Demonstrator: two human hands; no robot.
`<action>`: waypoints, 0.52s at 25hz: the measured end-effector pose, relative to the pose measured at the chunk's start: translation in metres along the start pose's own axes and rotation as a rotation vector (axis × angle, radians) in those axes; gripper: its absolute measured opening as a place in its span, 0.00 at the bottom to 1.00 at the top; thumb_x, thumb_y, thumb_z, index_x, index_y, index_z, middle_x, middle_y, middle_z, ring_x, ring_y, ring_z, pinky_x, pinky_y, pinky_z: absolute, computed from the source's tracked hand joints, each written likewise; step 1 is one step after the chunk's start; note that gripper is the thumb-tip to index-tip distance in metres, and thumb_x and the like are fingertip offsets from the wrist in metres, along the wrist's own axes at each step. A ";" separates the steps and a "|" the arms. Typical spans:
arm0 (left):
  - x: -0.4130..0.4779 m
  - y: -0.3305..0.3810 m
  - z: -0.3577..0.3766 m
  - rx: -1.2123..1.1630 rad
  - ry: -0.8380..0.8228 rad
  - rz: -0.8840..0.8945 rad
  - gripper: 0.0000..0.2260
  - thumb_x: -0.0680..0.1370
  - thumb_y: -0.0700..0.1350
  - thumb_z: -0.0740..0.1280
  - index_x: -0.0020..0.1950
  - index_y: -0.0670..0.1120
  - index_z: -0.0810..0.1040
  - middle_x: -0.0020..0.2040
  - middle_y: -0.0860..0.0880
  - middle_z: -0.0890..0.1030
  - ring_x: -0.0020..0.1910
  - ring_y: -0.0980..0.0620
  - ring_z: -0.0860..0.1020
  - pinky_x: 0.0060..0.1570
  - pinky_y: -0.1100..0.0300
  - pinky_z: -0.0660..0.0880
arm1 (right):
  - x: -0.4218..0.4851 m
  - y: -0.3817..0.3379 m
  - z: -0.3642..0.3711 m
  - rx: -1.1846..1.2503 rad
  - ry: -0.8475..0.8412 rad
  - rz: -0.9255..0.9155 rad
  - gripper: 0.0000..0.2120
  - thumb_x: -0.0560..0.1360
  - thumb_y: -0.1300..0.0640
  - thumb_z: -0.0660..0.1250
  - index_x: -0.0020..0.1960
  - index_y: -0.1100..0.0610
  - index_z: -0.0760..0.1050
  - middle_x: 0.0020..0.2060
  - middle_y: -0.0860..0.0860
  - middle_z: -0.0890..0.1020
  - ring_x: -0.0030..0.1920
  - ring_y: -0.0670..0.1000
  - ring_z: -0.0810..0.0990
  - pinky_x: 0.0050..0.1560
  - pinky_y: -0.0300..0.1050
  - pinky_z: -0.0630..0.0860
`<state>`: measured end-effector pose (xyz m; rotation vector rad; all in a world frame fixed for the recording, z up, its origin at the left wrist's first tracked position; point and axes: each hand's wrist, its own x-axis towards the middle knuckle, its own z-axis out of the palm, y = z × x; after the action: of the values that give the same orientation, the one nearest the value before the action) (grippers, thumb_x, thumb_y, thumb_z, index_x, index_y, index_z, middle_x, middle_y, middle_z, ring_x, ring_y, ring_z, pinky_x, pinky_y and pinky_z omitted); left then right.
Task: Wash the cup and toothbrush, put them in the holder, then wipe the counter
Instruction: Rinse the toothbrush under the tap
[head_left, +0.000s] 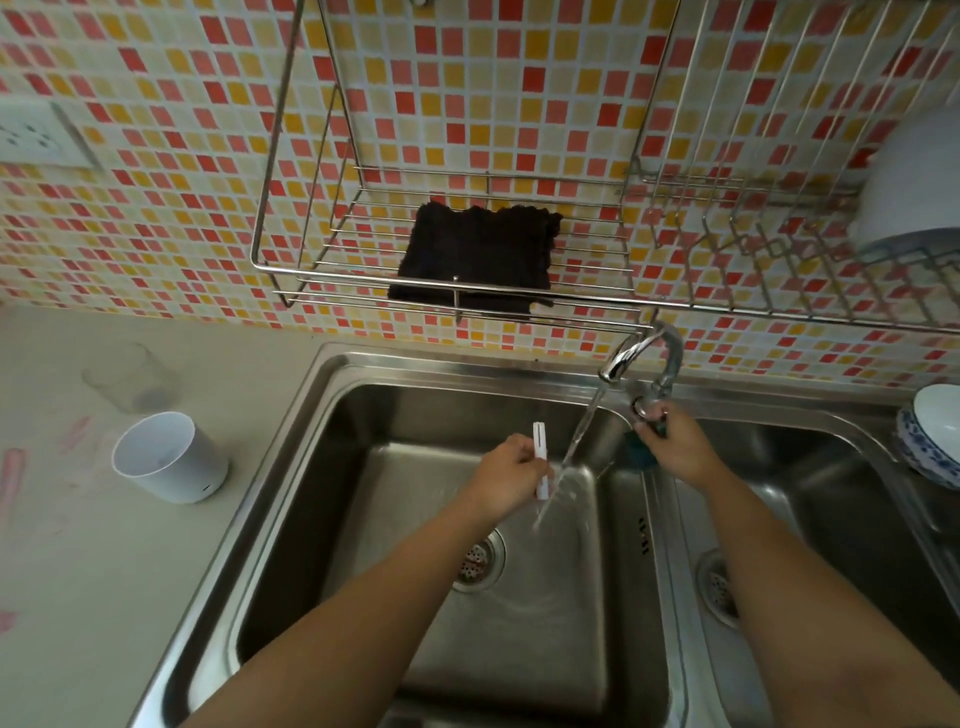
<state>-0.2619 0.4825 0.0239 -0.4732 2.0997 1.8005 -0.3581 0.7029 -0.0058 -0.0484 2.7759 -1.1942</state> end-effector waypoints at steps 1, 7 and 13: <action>-0.001 0.001 0.001 0.008 0.009 -0.001 0.06 0.74 0.39 0.65 0.42 0.49 0.72 0.46 0.43 0.79 0.51 0.40 0.81 0.54 0.43 0.78 | -0.002 0.002 -0.002 0.057 0.020 0.022 0.06 0.76 0.64 0.64 0.42 0.58 0.68 0.42 0.55 0.75 0.44 0.54 0.74 0.40 0.41 0.68; -0.006 0.004 -0.013 -0.043 0.052 -0.008 0.08 0.75 0.36 0.65 0.40 0.49 0.71 0.50 0.41 0.78 0.49 0.43 0.79 0.54 0.45 0.79 | -0.009 -0.009 -0.008 0.376 0.078 0.246 0.03 0.78 0.60 0.62 0.46 0.55 0.71 0.50 0.57 0.75 0.50 0.55 0.74 0.48 0.47 0.71; -0.015 -0.004 -0.030 -0.085 0.077 -0.007 0.08 0.76 0.37 0.61 0.41 0.48 0.70 0.46 0.44 0.78 0.53 0.44 0.79 0.56 0.45 0.78 | -0.059 -0.019 -0.007 0.348 0.355 0.401 0.16 0.81 0.57 0.55 0.59 0.66 0.74 0.54 0.65 0.78 0.50 0.62 0.77 0.47 0.48 0.72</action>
<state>-0.2477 0.4527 0.0320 -0.5807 2.0748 1.9020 -0.3002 0.6991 0.0181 0.7802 2.6031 -1.6654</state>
